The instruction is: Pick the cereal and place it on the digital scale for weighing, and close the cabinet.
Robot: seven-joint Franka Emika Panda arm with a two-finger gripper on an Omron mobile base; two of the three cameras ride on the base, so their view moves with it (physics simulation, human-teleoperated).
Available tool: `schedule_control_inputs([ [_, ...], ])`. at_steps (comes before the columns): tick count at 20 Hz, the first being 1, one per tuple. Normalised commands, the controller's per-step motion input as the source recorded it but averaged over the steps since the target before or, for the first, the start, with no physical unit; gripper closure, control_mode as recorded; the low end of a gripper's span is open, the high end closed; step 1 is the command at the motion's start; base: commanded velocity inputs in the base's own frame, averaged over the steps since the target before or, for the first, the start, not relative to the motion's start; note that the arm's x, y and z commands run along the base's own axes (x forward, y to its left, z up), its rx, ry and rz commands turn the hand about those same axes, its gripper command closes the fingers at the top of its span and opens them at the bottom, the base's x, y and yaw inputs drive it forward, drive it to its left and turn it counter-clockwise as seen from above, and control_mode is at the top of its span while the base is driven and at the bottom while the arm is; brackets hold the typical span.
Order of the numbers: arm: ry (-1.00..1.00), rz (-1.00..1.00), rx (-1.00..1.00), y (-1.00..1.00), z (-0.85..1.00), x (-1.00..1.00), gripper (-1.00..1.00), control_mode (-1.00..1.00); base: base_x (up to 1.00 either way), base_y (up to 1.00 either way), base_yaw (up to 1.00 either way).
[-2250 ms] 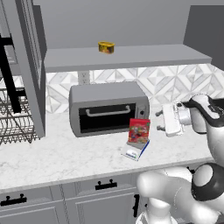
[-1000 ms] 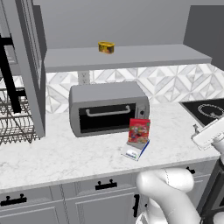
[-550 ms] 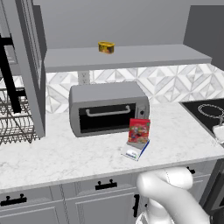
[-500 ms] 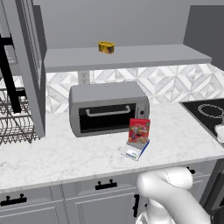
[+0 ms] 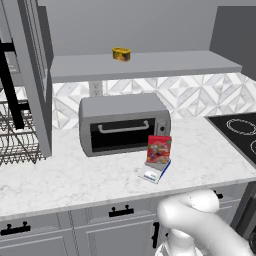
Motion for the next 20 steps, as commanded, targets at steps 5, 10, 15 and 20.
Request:
schedule_control_inputs([
  [5, -0.01, -0.13, 0.01, -0.68, 0.01, 0.05, -1.00, -1.00, 0.00, 0.00, 0.00],
  [10, -0.07, -0.08, 0.00, -0.37, 0.32, 0.02, -1.00, -1.00, 0.00, 0.00, 0.00],
  [15, -0.13, 0.00, 0.00, -0.09, 0.64, 0.09, -1.00, -1.00, 0.00, 0.00, 0.00],
  [20, -0.22, 0.00, 0.00, -0.01, 0.73, 0.03, -1.00, -1.00, 0.00, 0.00, 0.00],
])
